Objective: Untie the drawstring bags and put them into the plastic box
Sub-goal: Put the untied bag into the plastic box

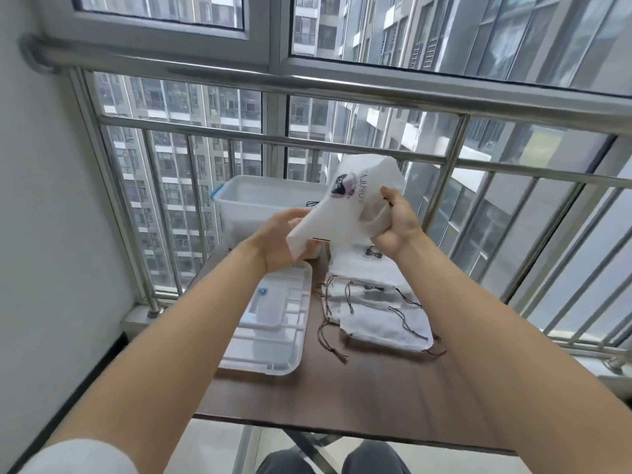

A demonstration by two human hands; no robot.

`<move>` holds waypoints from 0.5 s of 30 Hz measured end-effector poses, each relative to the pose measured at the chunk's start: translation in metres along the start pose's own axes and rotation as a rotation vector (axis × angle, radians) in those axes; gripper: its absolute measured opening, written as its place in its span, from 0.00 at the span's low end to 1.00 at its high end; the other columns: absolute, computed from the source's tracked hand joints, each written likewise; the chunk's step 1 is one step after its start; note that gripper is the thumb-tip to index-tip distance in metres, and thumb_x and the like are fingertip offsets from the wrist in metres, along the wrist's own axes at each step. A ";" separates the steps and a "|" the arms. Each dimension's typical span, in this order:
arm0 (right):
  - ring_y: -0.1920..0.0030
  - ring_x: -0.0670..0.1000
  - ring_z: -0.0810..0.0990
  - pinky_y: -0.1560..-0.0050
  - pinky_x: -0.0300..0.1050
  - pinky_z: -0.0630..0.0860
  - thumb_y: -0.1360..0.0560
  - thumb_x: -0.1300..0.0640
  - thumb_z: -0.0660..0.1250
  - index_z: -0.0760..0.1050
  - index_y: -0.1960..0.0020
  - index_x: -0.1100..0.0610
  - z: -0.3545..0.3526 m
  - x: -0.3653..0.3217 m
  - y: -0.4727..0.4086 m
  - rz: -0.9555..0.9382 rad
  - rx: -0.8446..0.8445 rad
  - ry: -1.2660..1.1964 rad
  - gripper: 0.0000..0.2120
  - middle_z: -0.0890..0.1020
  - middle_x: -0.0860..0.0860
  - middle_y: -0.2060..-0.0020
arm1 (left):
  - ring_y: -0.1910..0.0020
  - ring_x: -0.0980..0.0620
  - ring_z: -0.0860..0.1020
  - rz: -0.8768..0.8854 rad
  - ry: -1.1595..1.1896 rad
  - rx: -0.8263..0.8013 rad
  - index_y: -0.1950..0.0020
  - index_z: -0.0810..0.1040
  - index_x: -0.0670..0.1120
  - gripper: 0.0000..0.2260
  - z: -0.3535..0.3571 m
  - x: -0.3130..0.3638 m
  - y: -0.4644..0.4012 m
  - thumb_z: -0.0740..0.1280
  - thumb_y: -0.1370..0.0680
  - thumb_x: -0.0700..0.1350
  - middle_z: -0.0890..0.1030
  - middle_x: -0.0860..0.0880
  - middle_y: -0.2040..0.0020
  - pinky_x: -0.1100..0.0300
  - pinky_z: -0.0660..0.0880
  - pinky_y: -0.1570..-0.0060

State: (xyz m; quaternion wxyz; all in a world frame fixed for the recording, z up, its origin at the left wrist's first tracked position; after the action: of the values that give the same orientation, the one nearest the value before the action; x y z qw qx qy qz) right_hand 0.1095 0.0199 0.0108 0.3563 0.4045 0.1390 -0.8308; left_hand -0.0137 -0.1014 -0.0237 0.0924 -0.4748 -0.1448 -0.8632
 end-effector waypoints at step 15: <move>0.53 0.55 0.79 0.48 0.52 0.79 0.26 0.65 0.65 0.67 0.39 0.64 0.021 0.032 -0.150 -0.087 0.187 0.568 0.16 0.77 0.58 0.50 | 0.70 0.54 0.70 0.176 -0.798 0.653 0.43 0.78 0.42 0.14 -0.111 0.129 -0.094 0.57 0.22 0.32 0.77 0.45 0.51 0.61 0.70 0.69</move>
State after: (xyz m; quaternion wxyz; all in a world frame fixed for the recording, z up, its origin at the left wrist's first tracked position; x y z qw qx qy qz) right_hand -0.0221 0.1000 -0.0095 0.2285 0.6454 0.1733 -0.7080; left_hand -0.1980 -0.0531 0.0139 0.2456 -0.7237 -0.3898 -0.5139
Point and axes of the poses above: each hand's wrist, its own y-axis away from the middle knuckle, its own z-axis out of the palm, x = y × z, the point moved 3 cm from there along -y, towards the middle knuckle
